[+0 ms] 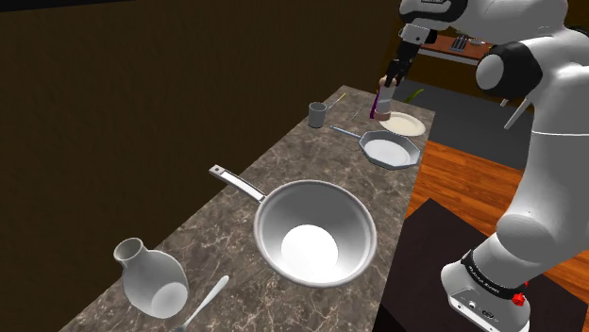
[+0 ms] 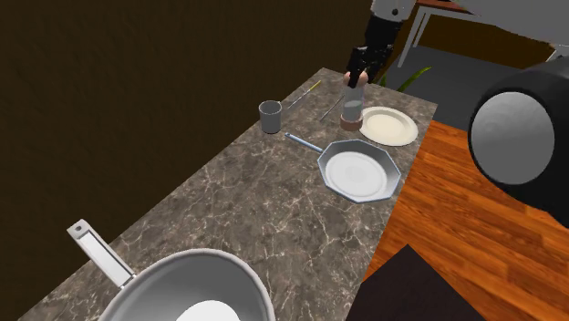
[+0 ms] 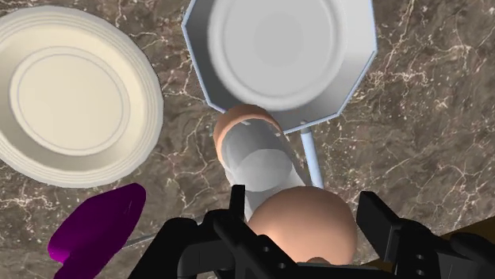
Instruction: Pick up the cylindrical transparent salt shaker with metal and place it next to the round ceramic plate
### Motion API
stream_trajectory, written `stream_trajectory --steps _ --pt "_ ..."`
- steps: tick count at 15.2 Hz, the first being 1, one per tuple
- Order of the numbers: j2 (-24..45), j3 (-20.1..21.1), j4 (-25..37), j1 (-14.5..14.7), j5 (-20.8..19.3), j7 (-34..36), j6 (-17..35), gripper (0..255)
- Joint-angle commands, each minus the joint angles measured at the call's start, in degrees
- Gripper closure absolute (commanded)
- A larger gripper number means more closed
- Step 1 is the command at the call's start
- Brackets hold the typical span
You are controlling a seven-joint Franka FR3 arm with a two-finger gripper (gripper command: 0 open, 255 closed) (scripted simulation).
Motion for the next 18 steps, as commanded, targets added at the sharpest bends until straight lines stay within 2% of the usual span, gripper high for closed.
stream_trajectory --steps 1,5,11,18 --pt "4.52 0.07 5.71 -2.22 0.99 -1.26 -1.42 255" --pt "16.47 0.93 23.52 -8.05 2.89 -2.40 -7.39 255" --pt "14.51 0.64 15.33 -6.66 2.71 -3.72 -1.44 255" --pt "14.06 0.58 9.07 -5.72 2.86 -4.89 4.13 255"
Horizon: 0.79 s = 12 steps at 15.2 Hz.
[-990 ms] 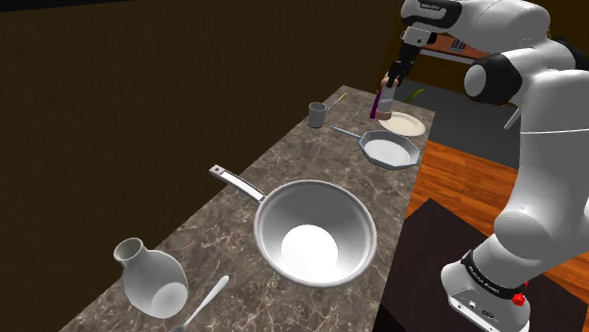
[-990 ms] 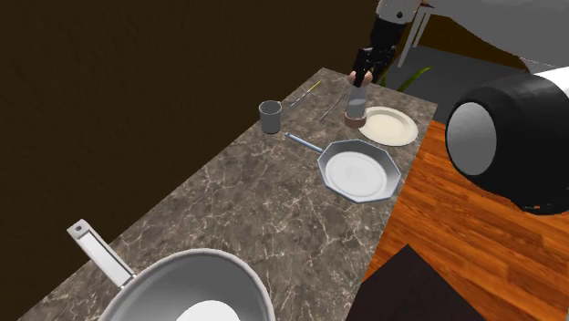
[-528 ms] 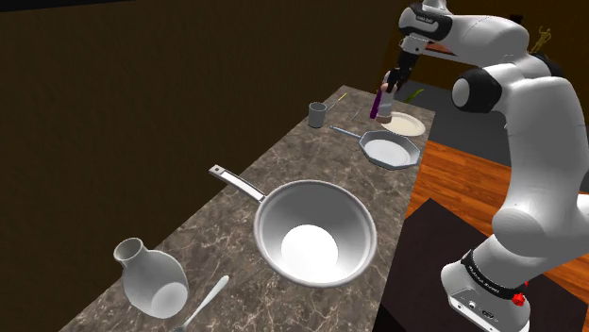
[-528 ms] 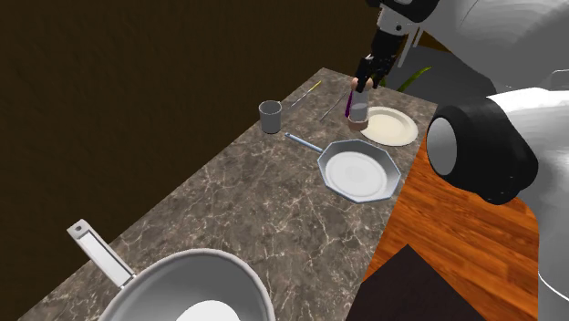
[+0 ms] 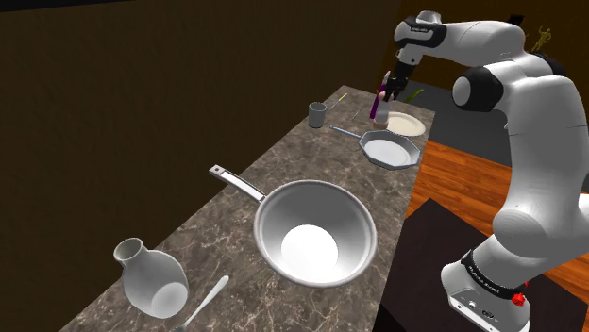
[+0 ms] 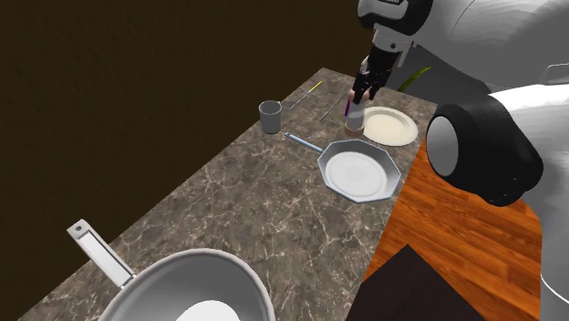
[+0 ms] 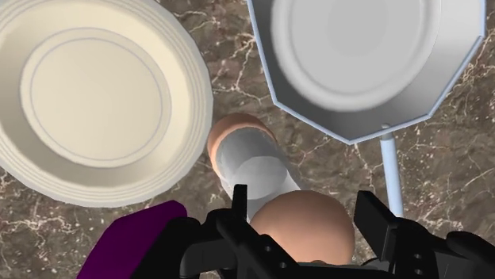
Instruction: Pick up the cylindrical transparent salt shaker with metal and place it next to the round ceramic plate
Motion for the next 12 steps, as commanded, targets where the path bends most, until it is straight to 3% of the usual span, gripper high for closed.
stream_trajectory --steps 1,8,9,12 --pt "0.07 0.02 -1.57 0.24 0.09 -0.30 1.62 255" --pt "0.07 0.03 -1.57 0.24 0.09 -0.30 1.62 255" --pt "0.07 0.03 -1.57 0.24 0.09 -0.30 1.62 0" --pt "0.07 0.02 -1.57 0.24 0.09 -0.30 1.62 0"
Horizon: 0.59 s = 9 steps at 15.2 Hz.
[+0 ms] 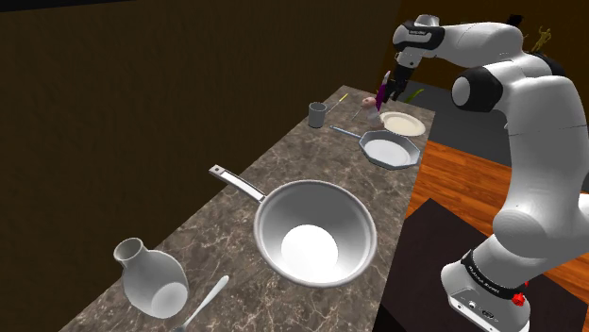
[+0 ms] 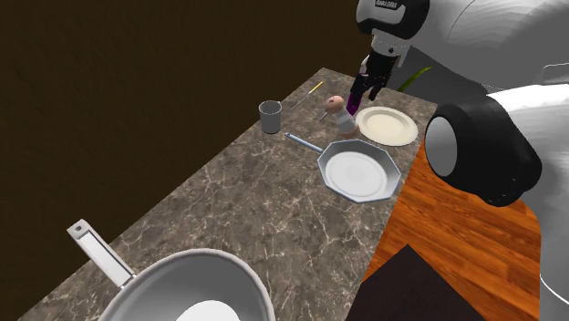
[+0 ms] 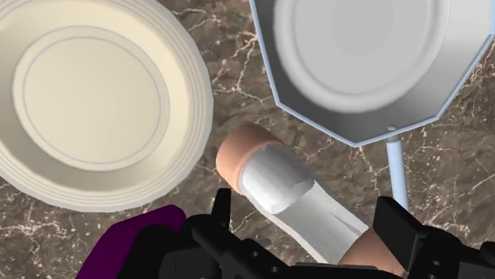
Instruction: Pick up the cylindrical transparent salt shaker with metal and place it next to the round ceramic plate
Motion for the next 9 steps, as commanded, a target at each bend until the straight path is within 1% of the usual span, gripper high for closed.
stream_trajectory --steps 1,2,6,9 --pt "0.00 0.00 0.00 0.00 0.00 0.00 0.00 0" --pt "0.00 0.00 0.00 0.00 0.00 0.00 0.00 0" --pt "2.22 0.18 11.21 -2.32 0.00 1.30 -8.68 0" --pt "2.22 0.19 11.20 -2.32 -0.01 1.31 -8.68 0"
